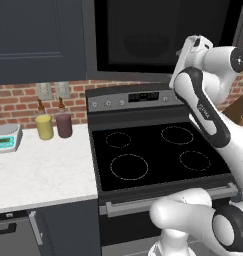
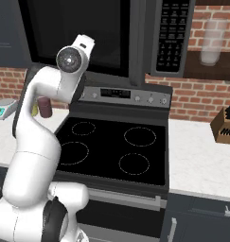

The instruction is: Open the microwave, place the bowl with waffle inside the microwave, then close the microwave door and turn it on.

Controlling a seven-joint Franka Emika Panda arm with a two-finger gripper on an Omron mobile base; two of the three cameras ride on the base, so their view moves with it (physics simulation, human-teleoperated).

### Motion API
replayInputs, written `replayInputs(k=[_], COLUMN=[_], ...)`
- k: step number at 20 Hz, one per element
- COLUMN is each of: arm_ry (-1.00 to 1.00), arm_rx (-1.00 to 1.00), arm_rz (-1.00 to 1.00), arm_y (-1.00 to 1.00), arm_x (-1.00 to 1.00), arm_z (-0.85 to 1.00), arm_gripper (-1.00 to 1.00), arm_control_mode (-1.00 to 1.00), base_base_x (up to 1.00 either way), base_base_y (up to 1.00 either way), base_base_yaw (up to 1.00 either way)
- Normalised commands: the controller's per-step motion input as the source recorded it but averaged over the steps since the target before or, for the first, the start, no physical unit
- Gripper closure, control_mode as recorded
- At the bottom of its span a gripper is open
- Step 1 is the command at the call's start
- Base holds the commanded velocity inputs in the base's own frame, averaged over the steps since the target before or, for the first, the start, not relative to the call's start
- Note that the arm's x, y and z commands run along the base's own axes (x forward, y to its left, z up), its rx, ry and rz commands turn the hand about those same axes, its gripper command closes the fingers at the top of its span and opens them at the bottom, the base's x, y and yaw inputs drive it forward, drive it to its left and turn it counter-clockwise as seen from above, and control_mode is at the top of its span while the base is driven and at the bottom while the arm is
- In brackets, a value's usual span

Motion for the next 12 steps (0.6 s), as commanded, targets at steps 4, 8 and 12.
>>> replayInputs(k=[4,8,12], arm_ry=[0.0,0.01,0.01], arm_rx=[0.06,0.05,0.05], arm_rz=[0.07,0.07,0.07], arm_y=[0.0,0.0,0.0], arm_x=[0.64,0.6,0.57], arm_z=[0.0,0.0,0.0], arm_gripper=[-1.0,-1.0,-1.0], arm_control_mode=[-1.0,-1.0,-1.0], base_base_x=[0.0,0.0,0.0], base_base_y=[0.0,0.0,0.0], base_base_yaw=[0.0,0.0,0.0])
